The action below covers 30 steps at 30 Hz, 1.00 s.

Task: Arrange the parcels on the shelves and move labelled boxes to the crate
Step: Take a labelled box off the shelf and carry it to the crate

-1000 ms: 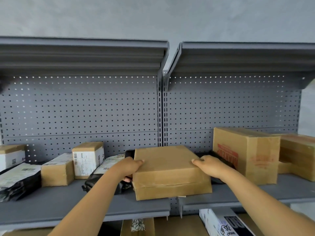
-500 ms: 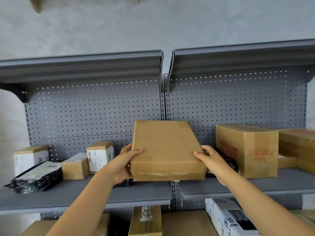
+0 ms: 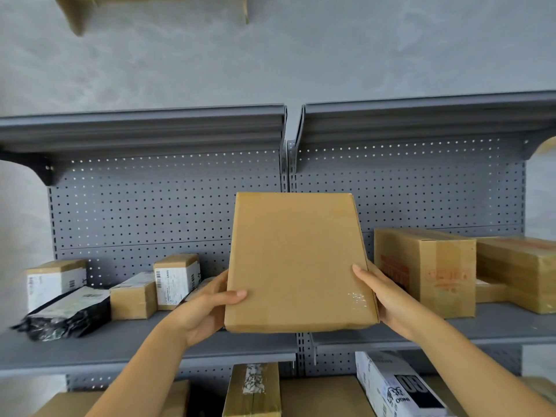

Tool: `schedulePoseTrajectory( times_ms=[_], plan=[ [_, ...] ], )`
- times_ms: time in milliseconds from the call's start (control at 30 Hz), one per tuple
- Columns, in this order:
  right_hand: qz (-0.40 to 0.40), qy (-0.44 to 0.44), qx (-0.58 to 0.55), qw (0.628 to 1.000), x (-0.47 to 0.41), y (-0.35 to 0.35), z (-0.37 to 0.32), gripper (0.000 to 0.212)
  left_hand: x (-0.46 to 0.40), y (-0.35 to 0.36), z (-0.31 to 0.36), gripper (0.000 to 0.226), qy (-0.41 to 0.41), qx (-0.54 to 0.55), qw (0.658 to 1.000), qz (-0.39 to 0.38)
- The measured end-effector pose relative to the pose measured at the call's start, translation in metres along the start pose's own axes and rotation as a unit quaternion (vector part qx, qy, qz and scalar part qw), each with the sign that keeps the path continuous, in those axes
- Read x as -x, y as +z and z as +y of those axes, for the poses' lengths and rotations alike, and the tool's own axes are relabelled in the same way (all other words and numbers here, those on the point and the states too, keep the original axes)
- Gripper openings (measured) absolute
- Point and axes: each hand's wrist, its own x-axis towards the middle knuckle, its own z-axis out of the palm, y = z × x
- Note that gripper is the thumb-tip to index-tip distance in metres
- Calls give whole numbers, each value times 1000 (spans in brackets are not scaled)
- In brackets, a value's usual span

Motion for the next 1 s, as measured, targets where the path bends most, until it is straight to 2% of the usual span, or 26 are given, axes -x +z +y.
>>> schedulePoseTrajectory(
  times_ms=[133, 200, 233, 300, 333, 367, 433, 500, 567, 600, 667, 733, 800, 900, 967, 1000],
  plan=[
    [-2, -30, -15, 999, 8, 5, -6, 60, 5, 1, 2, 67, -20, 19, 1000, 13],
    [44, -50, -19, 998, 10, 10, -12, 84, 4, 1, 3, 80, -30, 3, 999, 24],
    [78, -62, -3, 995, 10, 14, -15, 94, 3, 3, 4, 92, -39, -40, 998, 40],
    [138, -122, 51, 982, 13, 26, -24, 94, -1, 11, 8, 99, -65, -190, 975, 95],
    [172, -159, 104, 967, 14, 34, -27, 93, -3, 20, 12, 98, -72, -236, 962, 116],
    [205, -190, 173, 944, 14, 42, -30, 99, -6, 30, 17, 101, -72, -238, 962, 113],
    [244, -248, 291, 891, 12, 58, -26, 113, -13, 52, 25, 111, -52, -159, 984, 65],
    [257, -280, 392, 838, 11, 76, -16, 118, -21, 77, 35, 107, -9, -91, 995, 28],
    [267, -307, 451, 794, 12, 91, -8, 118, -29, 94, 38, 97, 26, -62, 997, 47],
    [253, -324, 455, 790, 14, 95, -6, 115, -33, 98, 38, 96, 39, -56, 995, 73],
    [181, -335, 413, 827, 14, 95, -4, 105, -33, 97, 37, 86, 79, -73, 986, 124],
    [100, -321, 361, 870, 14, 91, -7, 90, -31, 91, 38, 65, 107, -78, 978, 164],
    [49, -314, 329, 889, 15, 89, -11, 81, -28, 87, 38, 56, 103, -72, 977, 171],
    [1, -301, 314, 900, 17, 90, -17, 79, -29, 85, 37, 75, 99, -53, 977, 180],
    [-44, -287, 331, 898, 17, 90, -16, 80, -33, 86, 34, 94, 103, -43, 967, 230],
    [-68, -280, 336, 897, 18, 90, -16, 78, -34, 85, 34, 96, 105, -45, 956, 269]
  ],
)
